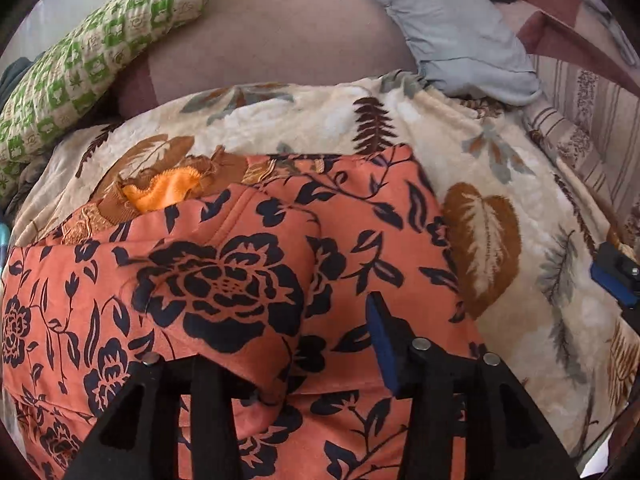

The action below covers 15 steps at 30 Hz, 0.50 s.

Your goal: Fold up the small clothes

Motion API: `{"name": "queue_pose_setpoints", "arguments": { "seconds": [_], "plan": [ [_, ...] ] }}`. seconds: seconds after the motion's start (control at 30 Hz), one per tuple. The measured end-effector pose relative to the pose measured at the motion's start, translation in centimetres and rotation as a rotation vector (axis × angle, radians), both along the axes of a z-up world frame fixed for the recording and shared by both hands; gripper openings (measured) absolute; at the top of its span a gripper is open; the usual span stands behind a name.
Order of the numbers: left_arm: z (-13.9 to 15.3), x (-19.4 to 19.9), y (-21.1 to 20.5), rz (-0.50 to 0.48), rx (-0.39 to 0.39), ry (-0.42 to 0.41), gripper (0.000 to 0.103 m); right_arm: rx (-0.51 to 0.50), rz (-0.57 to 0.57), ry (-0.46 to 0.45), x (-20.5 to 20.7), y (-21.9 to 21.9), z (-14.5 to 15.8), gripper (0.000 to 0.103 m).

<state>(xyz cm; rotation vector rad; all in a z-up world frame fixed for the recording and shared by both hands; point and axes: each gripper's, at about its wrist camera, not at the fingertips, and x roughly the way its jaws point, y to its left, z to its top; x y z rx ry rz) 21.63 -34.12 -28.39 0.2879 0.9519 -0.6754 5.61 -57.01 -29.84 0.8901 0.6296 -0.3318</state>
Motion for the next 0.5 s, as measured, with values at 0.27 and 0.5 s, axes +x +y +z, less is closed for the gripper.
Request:
{"name": "queue_pose_setpoints", "arguments": {
  "seconds": [0.27, 0.5],
  "plan": [
    [11.1, 1.4, 5.8, -0.02, -0.108, -0.31, 0.078, -0.006, 0.1, 0.001, 2.5, 3.2, 0.0, 0.031],
    [8.3, 5.8, 18.9, 0.251, 0.025, -0.341, 0.079, -0.056, 0.322, -0.004, 7.1, 9.6, 0.9, 0.031]
  ]
}}
